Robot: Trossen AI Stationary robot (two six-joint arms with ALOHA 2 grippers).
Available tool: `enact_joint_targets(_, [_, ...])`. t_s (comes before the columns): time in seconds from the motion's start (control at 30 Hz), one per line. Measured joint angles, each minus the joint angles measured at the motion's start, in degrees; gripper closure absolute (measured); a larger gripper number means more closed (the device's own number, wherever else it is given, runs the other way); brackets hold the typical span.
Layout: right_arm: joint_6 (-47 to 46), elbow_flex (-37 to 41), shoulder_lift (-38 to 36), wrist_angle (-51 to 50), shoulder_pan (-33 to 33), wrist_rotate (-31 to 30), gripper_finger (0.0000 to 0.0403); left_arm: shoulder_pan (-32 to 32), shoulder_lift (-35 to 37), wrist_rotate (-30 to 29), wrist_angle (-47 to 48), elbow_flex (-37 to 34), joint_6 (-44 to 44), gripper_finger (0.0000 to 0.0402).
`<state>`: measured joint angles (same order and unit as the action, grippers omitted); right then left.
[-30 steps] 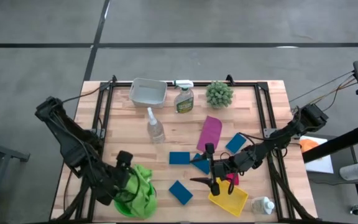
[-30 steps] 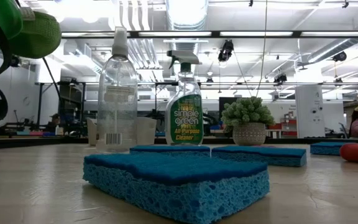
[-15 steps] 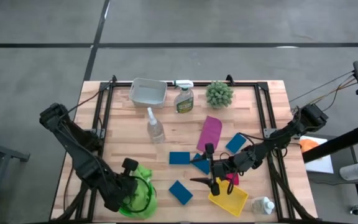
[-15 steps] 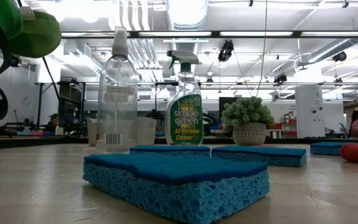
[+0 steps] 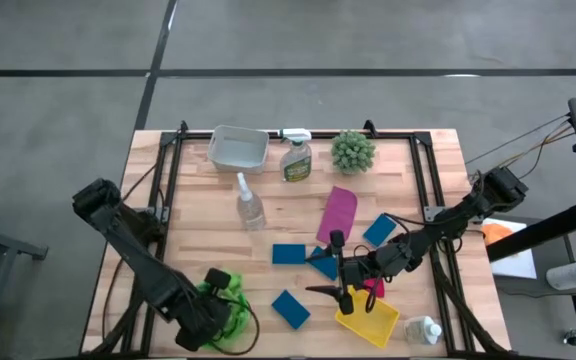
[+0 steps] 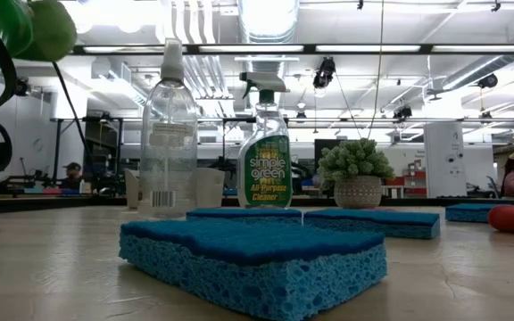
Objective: Pick & Place Kitchen Items
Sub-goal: Put the green microfiber cloth into the green basket, then put the purple microfiber cloth into the green basket
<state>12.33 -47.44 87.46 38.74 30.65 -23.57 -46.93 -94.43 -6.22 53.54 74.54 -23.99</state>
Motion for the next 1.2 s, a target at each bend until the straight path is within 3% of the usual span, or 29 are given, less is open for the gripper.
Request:
enact_joint_targets(0.5, [-0.1,0.0,0.0,-0.3,0.0,0.0,0.0103,0.5,-6.4,3.9,-8.2,-1.3,2.2,0.0401])
enact_joint_targets(0.87, [-0.1,0.0,0.0,-0.4,0.0,0.0,0.0103,0.9,-0.3,4.7,-9.5,-5.6,2.9,0.0399])
enact_joint_targets(1.0, [-0.1,0.0,0.0,-0.4,0.0,0.0,0.0103,0.9,3.8,4.5,-9.4,-5.6,2.9,0.0375])
enact_joint_targets(1.2, [-0.1,0.0,0.0,-0.5,0.0,0.0,0.0103,0.9,9.9,2.8,-9.2,-5.6,2.8,0.0308])
